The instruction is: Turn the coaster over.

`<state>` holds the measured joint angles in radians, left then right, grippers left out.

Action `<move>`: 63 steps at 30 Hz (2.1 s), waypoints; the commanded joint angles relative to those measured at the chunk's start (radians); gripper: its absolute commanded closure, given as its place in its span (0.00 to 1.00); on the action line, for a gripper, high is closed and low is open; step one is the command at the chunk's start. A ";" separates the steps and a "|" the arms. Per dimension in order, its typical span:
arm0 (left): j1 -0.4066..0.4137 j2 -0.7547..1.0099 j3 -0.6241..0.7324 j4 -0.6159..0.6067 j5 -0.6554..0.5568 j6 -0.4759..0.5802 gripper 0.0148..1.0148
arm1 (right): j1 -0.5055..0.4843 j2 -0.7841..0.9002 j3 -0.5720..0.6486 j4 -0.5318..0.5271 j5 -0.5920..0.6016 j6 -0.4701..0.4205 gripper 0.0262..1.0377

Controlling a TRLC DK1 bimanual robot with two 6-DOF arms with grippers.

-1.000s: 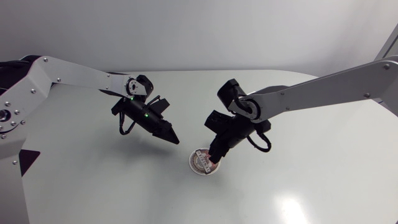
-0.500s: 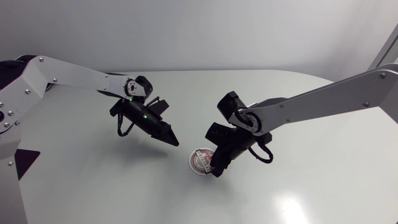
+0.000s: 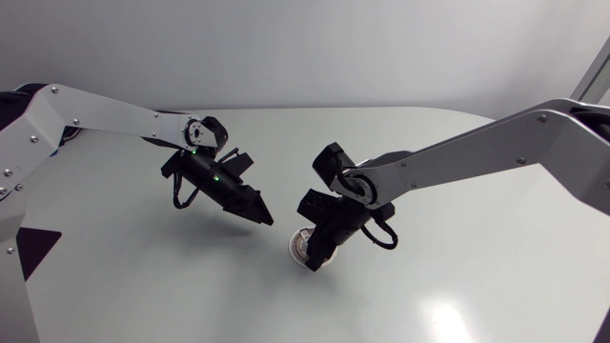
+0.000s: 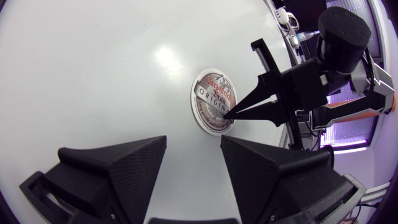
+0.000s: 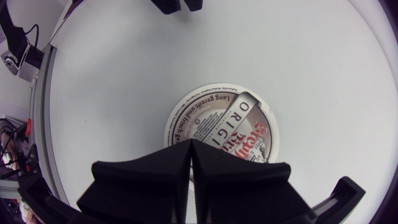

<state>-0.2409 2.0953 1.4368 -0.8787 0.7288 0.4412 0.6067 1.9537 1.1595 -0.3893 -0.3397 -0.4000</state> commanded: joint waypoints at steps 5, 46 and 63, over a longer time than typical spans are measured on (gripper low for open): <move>0.008 -0.032 -0.018 -0.017 0.003 0.025 0.19 | 0.010 0.099 0.092 -0.016 0.004 0.033 0.98; -0.023 0.063 0.053 -0.022 -0.005 0.016 0.15 | -0.117 0.062 0.100 -0.054 0.008 -0.028 0.98; -0.097 0.138 0.079 0.023 -0.100 -0.078 0.15 | -0.073 0.106 0.069 0.000 -0.001 -0.007 0.98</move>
<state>-0.3195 2.1883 1.5002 -0.8555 0.6392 0.3969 0.5228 2.0258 1.2583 -0.3828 -0.3405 -0.4114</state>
